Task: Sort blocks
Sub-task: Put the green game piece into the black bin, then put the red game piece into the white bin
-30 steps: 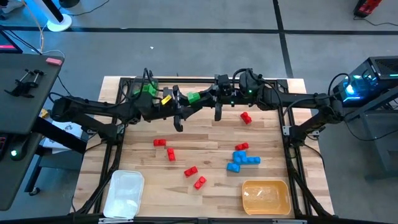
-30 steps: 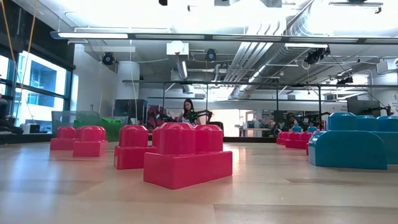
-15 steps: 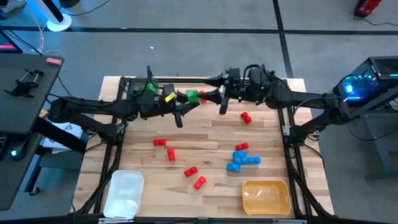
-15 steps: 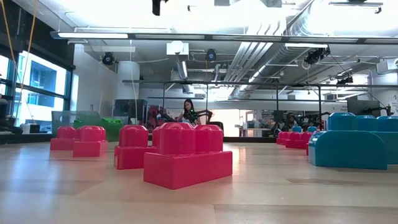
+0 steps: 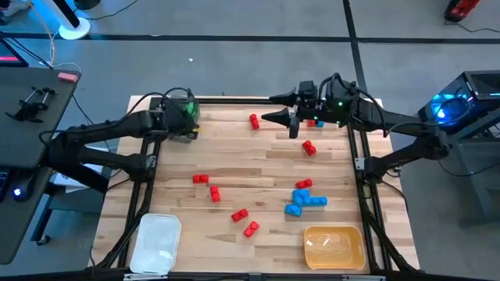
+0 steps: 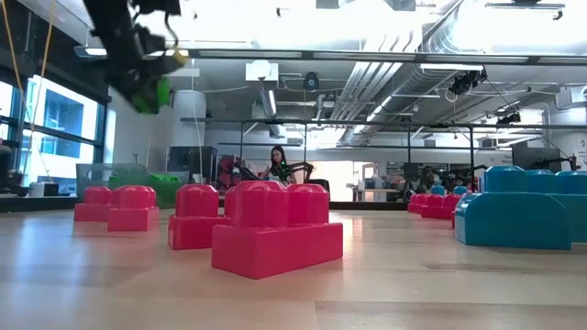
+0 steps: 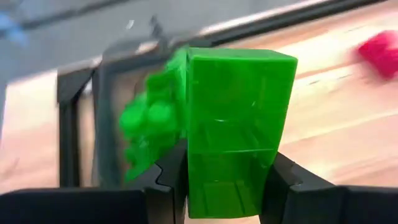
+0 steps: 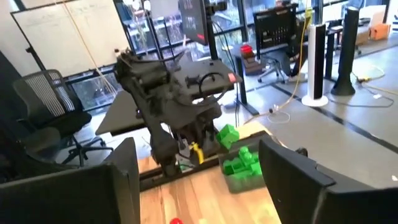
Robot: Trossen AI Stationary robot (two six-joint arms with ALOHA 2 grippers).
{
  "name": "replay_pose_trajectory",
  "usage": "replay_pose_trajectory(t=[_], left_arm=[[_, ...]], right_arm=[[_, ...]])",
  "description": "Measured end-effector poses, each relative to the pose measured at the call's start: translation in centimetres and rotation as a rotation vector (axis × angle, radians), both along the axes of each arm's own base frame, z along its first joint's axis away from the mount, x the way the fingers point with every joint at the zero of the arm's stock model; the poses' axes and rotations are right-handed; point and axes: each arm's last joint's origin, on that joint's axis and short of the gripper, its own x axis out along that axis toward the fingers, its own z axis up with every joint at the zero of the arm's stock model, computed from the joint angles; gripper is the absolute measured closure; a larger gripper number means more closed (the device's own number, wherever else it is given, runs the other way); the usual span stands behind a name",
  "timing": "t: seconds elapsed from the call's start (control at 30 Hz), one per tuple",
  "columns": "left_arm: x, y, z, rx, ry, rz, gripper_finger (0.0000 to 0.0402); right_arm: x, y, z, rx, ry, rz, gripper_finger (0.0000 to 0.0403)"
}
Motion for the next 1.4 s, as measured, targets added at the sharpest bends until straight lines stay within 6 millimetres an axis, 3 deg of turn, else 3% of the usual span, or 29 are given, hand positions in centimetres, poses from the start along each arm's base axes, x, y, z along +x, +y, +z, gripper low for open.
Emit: replay_pose_trajectory(t=[0.13,0.4,0.6,0.87,1.03,1.13,1.2,1.3,1.4], left_arm=[[0.2,2.1,-0.9,-0.108,-0.064,-0.001,0.0294],[-0.4,7.5,-4.1,-0.307,0.054,0.067,0.0294],[-0.6,8.8,-5.5,-0.454,0.046,0.033,0.0294],[-0.7,8.8,-5.1,-0.453,0.072,-0.001,0.0139],[-0.4,9.0,-3.4,-0.442,0.069,-0.039,0.0108],[0.6,8.0,-1.7,-0.462,-0.053,-0.18,0.0106],[1.7,6.2,-0.4,-0.469,-0.147,-0.325,0.0105],[3.1,2.3,1.2,-0.436,-0.212,-0.549,0.0105],[3.8,-2.4,1.4,-0.45,-0.135,-0.736,0.0104]], right_arm=[[0.2,0.0,-0.3,0.019,0.016,-0.001,0.0188],[0.2,0.1,-0.3,0.052,0.016,0.011,0.0188],[0.1,0.3,-0.8,0.081,0.066,0.022,0.0188],[0.1,0.3,-1.1,0.074,0.093,0.023,0.0188],[0.1,0.3,-1.1,0.064,0.098,0.024,0.0188],[0.0,0.3,-1.2,0.065,0.106,0.024,0.0188],[0.0,0.4,-1.3,0.067,0.116,0.024,0.0188],[-0.1,0.4,-1.5,0.071,0.142,0.023,0.0188],[-0.1,0.4,-1.7,0.075,0.165,0.022,0.0188]])
